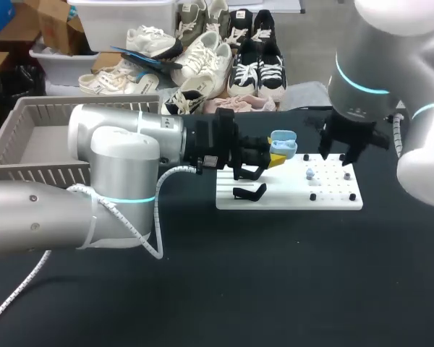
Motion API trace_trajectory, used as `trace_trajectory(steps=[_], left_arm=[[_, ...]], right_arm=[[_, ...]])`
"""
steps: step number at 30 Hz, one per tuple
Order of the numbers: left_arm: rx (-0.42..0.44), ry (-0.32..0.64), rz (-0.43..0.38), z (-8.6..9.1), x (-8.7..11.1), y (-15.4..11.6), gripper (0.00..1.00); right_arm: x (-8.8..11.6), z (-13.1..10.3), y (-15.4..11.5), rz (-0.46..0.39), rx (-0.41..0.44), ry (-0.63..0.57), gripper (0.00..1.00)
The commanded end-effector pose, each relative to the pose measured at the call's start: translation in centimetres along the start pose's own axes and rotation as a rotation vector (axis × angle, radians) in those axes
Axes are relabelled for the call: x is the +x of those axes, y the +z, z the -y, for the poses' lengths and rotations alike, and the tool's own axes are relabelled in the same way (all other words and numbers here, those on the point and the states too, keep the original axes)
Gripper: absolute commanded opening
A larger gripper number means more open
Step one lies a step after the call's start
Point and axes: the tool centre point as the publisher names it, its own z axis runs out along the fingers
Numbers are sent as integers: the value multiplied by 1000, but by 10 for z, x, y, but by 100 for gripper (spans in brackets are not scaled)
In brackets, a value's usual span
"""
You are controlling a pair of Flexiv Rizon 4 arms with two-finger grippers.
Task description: Pick up each earbud case from the left stands, insert the matching earbuds, close the lid, and place the case in the box.
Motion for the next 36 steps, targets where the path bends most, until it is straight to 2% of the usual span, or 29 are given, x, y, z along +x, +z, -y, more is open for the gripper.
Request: trace_trajectory(steps=[1,17,29,36], left_arm=[[-3,1,2,1,1,0,0],[0,16,21,7,1,-11,0],[-24,23,31,10,4,-30,0],[-30,43,14,3,1,-50,0]], right_arm=[[-2,4,19,-8,-65,-22,34],[-4,2,46,-60,-67,-43,28],[-2,-7,44,-57,-60,-53,29],[-1,-10,43,-54,-53,-52,31]])
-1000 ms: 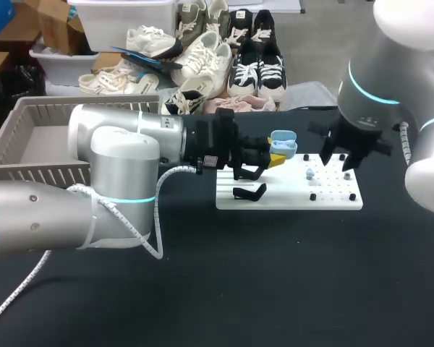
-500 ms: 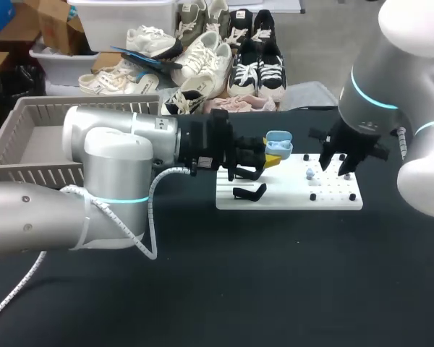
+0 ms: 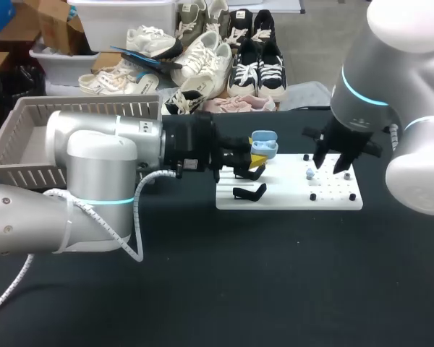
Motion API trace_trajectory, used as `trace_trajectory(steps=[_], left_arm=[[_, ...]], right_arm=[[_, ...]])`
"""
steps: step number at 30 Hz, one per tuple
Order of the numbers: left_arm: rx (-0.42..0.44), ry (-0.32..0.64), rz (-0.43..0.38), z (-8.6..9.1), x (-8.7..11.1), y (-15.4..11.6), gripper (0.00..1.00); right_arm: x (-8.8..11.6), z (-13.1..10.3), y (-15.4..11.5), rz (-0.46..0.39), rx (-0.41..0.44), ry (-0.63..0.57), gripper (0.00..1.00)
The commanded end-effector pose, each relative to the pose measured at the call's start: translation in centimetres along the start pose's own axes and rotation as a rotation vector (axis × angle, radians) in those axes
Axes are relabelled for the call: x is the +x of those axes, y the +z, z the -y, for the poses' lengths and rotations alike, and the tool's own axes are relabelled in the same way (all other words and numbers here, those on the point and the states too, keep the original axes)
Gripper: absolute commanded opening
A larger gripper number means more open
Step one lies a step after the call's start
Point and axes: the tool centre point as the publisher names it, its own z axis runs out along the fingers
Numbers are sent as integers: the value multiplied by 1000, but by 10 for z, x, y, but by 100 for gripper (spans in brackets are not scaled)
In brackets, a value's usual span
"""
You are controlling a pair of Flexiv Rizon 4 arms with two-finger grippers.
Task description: Pick up each earbud case from the left stands, insert the matching earbuds, close the lid, and place the case in the box.
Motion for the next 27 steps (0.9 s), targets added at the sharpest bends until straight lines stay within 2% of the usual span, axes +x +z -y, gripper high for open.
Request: trace_trajectory(steps=[1,9,16,27], left_arm=[[-4,6,-4,2,-4,-14,0],[-10,9,-2,-1,-3,-20,0],[-10,9,-2,-1,-3,-20,0],[-10,9,-2,-1,-3,-20,0]], right_arm=[[1,-2,-1,5,9,4,31],[3,-4,-1,7,19,5,33],[-1,-10,-1,57,69,-52,41],[4,-18,27,86,75,-68,41]])
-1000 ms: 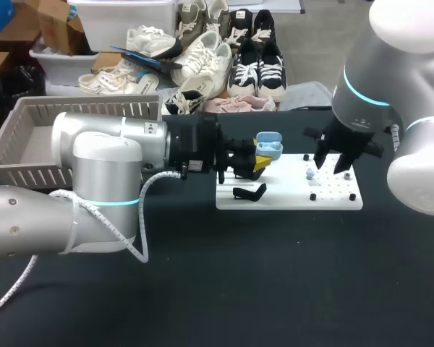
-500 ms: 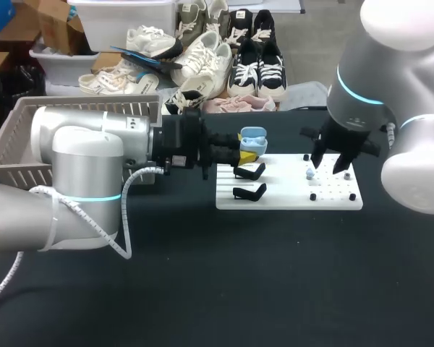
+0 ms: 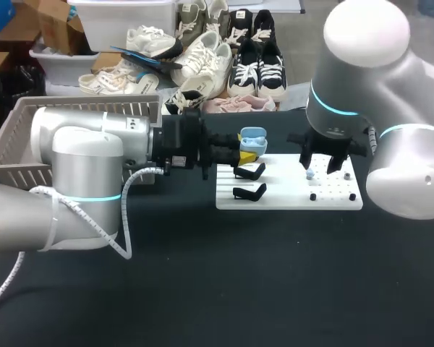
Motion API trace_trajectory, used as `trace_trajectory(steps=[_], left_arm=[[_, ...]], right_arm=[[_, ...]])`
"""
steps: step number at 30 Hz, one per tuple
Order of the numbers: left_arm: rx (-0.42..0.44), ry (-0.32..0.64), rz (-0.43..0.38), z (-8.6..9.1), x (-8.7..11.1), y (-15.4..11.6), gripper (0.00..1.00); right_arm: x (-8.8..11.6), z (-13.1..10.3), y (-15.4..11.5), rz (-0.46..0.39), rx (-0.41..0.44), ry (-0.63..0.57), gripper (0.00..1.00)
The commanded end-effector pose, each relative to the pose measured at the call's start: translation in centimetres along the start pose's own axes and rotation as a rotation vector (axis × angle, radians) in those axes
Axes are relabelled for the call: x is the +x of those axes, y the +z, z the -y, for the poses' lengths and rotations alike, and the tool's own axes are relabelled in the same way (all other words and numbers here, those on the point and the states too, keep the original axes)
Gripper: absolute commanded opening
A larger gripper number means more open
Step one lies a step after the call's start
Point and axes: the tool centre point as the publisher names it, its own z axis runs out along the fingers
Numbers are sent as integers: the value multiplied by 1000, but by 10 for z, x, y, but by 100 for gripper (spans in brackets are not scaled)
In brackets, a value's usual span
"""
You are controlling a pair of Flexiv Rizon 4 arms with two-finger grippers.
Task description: Pick up each earbud case from the left stands, insert the matching earbuds, close the lid, and place the case in the box.
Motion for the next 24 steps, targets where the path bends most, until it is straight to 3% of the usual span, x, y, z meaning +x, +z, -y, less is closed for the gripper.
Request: trace_trajectory(steps=[1,12,24], left_arm=[[-3,1,2,1,0,0,0],[-3,1,2,1,0,0,0],[-3,1,2,1,0,0,0]], right_arm=[[3,-5,18,16,-1,5,41],[3,-8,42,10,-40,81,40],[-9,-11,47,-10,-68,160,39]])
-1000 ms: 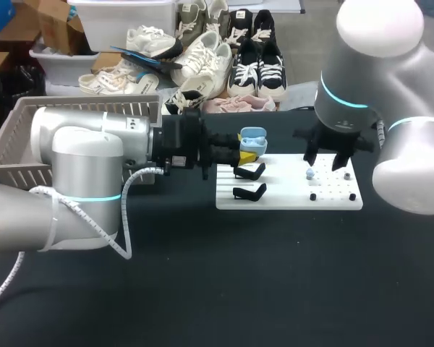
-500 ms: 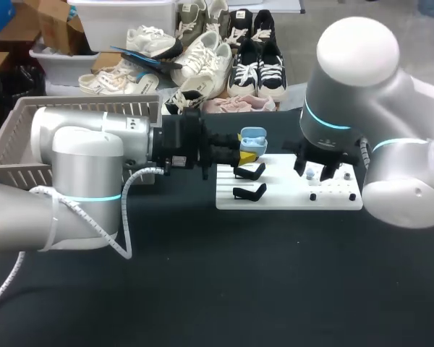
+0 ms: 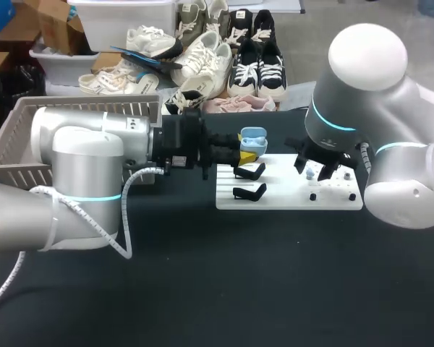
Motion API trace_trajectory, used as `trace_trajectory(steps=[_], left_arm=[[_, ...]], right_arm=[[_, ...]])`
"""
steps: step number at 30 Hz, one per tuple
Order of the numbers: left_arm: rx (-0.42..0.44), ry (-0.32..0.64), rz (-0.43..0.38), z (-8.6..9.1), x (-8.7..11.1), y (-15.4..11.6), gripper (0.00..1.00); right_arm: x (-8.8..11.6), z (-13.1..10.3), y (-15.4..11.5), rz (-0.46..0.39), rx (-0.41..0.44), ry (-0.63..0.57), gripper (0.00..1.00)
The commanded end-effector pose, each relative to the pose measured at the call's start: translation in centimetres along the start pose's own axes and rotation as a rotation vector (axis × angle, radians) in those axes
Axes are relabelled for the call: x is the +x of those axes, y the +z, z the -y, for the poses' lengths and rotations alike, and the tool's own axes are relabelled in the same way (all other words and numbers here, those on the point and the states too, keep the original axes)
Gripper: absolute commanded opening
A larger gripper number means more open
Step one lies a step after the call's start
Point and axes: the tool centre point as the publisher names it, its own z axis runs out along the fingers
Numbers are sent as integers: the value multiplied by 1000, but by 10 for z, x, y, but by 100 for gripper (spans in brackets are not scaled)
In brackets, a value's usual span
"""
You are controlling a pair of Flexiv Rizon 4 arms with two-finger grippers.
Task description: Pick up each earbud case from the left stands, insert the matching earbuds, close the lid, and place the case in the box.
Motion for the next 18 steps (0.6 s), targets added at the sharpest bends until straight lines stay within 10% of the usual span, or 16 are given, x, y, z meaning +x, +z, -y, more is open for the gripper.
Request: trace_trajectory(steps=[1,18], left_arm=[[-3,1,2,1,0,0,0],[-3,1,2,1,0,0,0]], right_arm=[[-2,-1,3,-4,-4,8,39],[-3,-2,9,-19,-7,29,36]])
